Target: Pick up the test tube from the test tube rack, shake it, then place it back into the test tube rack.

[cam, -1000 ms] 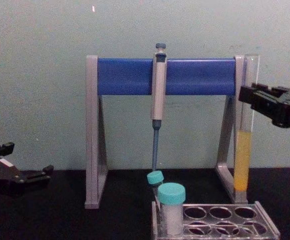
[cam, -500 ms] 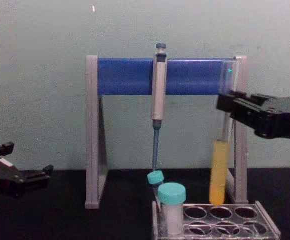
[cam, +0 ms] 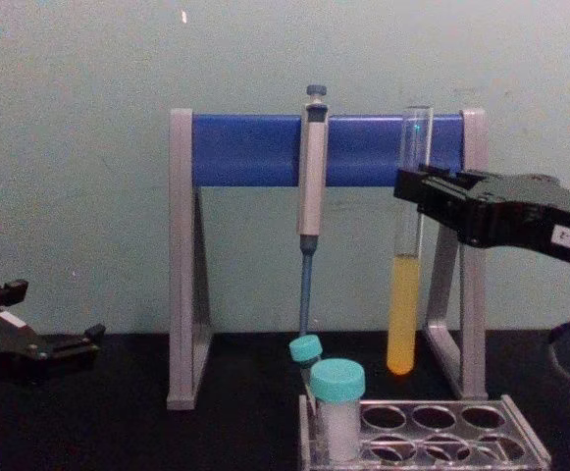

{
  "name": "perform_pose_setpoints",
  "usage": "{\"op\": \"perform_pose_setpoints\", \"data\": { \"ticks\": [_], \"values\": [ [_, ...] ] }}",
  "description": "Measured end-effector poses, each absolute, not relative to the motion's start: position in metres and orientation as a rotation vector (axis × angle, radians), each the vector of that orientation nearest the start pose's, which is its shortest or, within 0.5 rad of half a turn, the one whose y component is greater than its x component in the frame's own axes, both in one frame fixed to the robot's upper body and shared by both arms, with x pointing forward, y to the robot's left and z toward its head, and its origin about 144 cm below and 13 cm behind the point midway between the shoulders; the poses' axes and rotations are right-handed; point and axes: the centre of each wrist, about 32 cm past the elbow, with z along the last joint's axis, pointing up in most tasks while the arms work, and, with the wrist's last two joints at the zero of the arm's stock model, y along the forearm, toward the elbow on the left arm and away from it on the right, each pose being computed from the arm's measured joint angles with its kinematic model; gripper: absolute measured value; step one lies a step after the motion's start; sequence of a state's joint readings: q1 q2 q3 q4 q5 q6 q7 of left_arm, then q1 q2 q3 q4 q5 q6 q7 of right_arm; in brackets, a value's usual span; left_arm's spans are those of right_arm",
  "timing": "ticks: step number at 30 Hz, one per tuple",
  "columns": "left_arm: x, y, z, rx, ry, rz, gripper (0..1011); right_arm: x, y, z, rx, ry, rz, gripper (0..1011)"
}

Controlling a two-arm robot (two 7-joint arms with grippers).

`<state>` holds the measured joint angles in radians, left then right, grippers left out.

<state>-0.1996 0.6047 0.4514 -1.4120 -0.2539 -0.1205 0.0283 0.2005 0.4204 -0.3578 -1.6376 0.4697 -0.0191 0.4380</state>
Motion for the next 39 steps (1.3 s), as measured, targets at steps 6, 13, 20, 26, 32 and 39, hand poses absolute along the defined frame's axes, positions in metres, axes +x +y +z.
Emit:
{"op": "perform_pose_setpoints", "data": {
  "ticks": [6,13,20,26,32,39],
  "values": [
    [0.489,0.310,1.140,0.304,-0.285,1.248,1001,0.496,-0.239,1.209,0.082,-0.105,-0.810,226],
    [0.489,0.310,1.140,0.304,-0.285,1.248,1001,0.497,-0.244,1.209,0.074,-0.111,-0.832,226],
    [0.489,0.310,1.140,0.304,-0.285,1.248,1001,0.496,-0.246,1.209,0.073,-0.112,-0.836,226],
    [0.489,0.310,1.140,0.304,-0.285,1.248,1001,0.495,-0.247,1.209,0.073,-0.113,-0.841,226],
    [0.489,0.310,1.140,0.304,-0.285,1.248,1001,0.493,-0.251,1.211,0.071,-0.120,-0.859,227],
    [0.489,0.310,1.140,0.304,-0.285,1.248,1001,0.484,-0.261,1.211,0.056,-0.125,-0.873,226]
  ]
}}
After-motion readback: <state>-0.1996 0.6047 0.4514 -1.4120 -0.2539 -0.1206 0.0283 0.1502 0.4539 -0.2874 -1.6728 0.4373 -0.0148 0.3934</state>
